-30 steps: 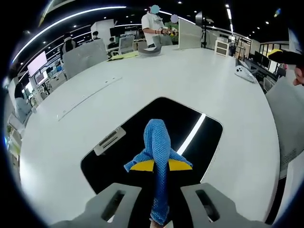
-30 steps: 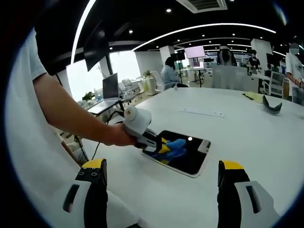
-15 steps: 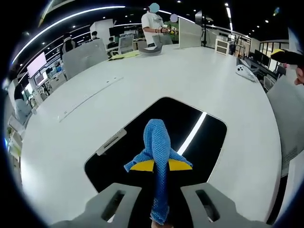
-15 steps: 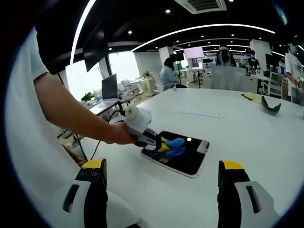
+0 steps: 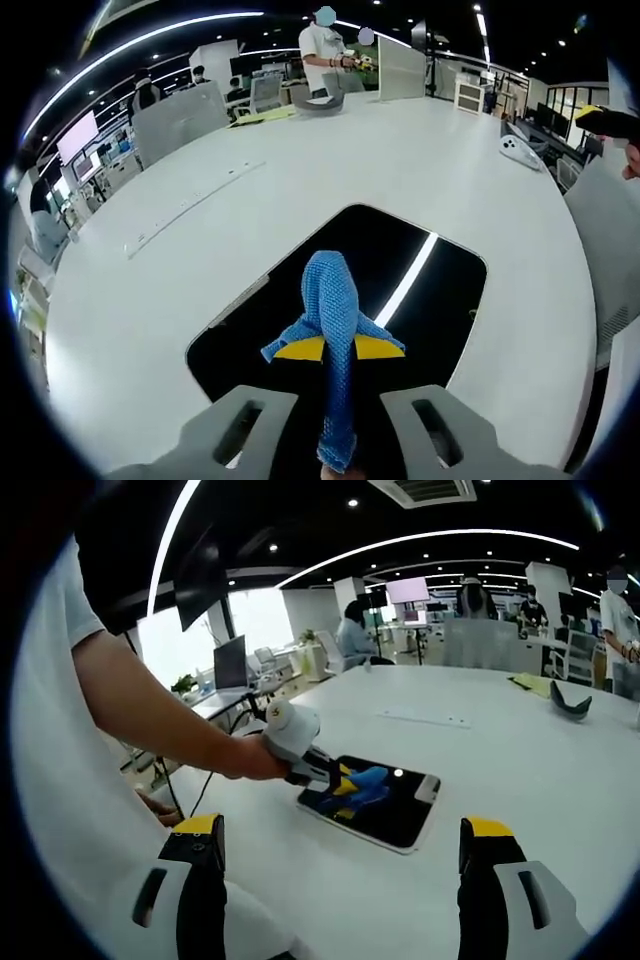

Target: Wipe the mirror surface with the cleaning cloth until all visible marks leave the cleaned area.

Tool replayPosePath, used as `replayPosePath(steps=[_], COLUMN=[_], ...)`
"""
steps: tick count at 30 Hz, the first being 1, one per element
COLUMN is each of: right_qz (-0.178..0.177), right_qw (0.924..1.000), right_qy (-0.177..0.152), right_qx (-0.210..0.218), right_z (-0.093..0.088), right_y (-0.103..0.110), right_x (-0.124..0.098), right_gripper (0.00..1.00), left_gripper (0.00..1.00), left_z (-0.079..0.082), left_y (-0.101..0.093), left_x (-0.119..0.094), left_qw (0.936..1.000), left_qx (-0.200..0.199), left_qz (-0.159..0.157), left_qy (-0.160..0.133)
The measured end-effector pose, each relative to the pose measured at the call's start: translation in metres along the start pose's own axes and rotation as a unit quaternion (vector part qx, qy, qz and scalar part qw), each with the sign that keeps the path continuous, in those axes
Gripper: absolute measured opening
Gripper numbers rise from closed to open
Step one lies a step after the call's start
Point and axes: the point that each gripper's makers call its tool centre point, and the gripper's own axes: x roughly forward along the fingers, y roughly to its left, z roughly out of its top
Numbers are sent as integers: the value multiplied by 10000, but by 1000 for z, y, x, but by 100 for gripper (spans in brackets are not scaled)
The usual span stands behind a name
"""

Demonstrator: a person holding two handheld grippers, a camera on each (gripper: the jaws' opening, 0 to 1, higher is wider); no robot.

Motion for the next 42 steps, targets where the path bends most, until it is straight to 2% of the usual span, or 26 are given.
replayPosePath(steps=[42], right_qz=[-34], right_qw=[9999], right_qy=[107], right_qx=[21], right_z=[-4], right_y=[-1], right_x=[3], right_gripper=[97], left_gripper=[6], left_z=[3], left_y=[29], left_x=[4], left_qw=[9999], left_qx=[-2], left_qz=[142], left_qy=[44])
